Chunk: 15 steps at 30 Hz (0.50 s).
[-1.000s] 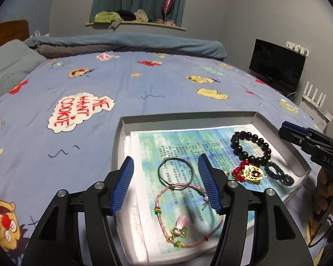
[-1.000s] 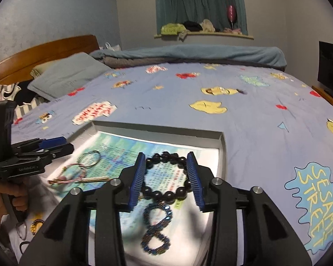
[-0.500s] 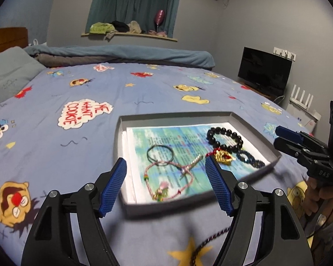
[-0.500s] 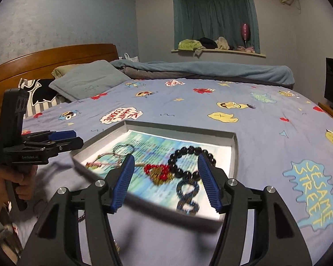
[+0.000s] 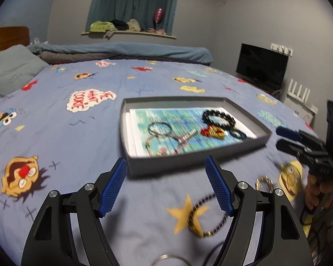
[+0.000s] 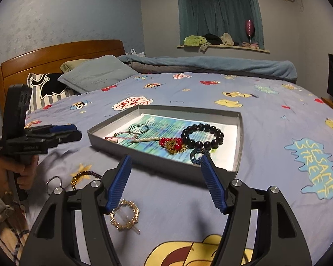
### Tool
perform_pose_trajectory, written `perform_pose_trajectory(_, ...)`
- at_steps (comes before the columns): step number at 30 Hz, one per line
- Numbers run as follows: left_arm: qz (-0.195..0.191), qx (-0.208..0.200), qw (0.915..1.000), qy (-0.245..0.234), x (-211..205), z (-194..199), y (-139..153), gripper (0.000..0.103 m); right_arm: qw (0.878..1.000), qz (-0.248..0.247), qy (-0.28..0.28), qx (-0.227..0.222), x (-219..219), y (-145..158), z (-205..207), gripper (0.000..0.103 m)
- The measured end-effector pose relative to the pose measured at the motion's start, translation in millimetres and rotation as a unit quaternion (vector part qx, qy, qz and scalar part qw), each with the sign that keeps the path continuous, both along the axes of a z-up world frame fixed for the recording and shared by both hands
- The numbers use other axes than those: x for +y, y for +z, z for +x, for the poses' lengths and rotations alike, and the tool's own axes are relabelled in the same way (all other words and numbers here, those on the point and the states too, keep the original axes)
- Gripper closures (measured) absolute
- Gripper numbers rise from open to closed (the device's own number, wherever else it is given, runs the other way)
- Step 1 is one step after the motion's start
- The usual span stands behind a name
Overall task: Organize jewelry
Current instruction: 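Open the right tool to release the black bead bracelet into the box, then grasp the dark red bead bracelet with the left tool while the right tool grasps the gold hairpin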
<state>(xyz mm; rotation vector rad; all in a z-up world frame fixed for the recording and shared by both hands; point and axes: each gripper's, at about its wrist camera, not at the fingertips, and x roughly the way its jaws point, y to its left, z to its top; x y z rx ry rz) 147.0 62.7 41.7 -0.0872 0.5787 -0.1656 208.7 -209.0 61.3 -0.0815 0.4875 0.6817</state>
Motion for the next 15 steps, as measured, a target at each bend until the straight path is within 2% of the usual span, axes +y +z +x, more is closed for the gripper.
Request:
perform_pose_trajectory(3,0.014,0.006,0.9998,-0.009,-8.0,-9.1,-6.3,0.029,1.000,0.001,0.001,0.005,-1.2,-3.0,-3.2,0.033)
perform_pose_trajectory(7,0.013,0.013,0.9996,-0.023,-11.8,-15.3,-11.9,0.029,1.000,-0.010,0.005,0.009,0.2,-8.5,-8.7,0.027)
perform_pose_trajectory(15,0.023,0.029,0.9980,-0.052,-25.9,-15.5,-20.4,0.029,1.000,-0.024,0.018,0.010,3.8,-16.3,-19.5,0.025)
